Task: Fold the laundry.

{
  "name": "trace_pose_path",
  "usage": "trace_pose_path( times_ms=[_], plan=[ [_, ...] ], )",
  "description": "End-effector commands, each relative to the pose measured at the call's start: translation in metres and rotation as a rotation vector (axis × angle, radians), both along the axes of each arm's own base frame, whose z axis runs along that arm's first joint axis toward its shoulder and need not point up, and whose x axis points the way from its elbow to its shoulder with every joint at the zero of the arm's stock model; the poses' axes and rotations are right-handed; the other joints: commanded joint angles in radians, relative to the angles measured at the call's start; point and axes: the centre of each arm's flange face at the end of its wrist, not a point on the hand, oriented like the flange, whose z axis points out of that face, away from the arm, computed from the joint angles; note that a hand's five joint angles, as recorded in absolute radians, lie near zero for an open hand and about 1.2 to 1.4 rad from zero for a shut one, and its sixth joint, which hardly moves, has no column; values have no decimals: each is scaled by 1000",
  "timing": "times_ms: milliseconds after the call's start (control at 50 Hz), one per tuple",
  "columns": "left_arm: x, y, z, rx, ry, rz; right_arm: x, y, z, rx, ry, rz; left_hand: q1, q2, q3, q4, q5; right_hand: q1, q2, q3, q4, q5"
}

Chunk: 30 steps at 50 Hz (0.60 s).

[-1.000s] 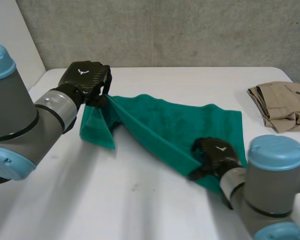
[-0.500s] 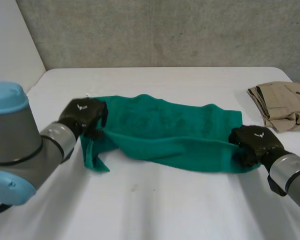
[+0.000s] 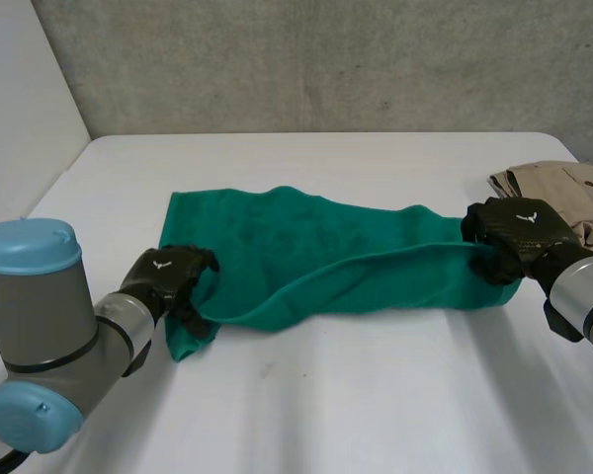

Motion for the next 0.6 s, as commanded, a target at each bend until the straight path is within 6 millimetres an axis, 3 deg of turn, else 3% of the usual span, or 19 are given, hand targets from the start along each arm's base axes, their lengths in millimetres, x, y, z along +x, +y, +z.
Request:
trace_pose_path(
  times_ms=[20,140,280,420,600],
  plan=[
    [0,14,-5,33,-9,4,1,-2,3,-9,-11,0,-77,-62,-61,-55,-55,405,218,214,208,230],
    [-12,30,0,63,92,15,3,-4,8,-24,-14,3,-135,-121,-120,-114,-113,405,218,214,208,230],
    [-19,34,1,43,130,39,4,-7,14,-27,-20,0,-144,-130,-129,-123,-122,405,218,214,208,230],
    [-21,23,-8,-6,121,97,2,-5,24,1,-57,-13,-144,-130,-129,-123,-122,405,218,214,208,230],
    [-26,7,-16,-38,127,132,0,7,57,-63,-92,-14,-136,-121,-120,-114,-114,405,218,214,208,230]
  ],
)
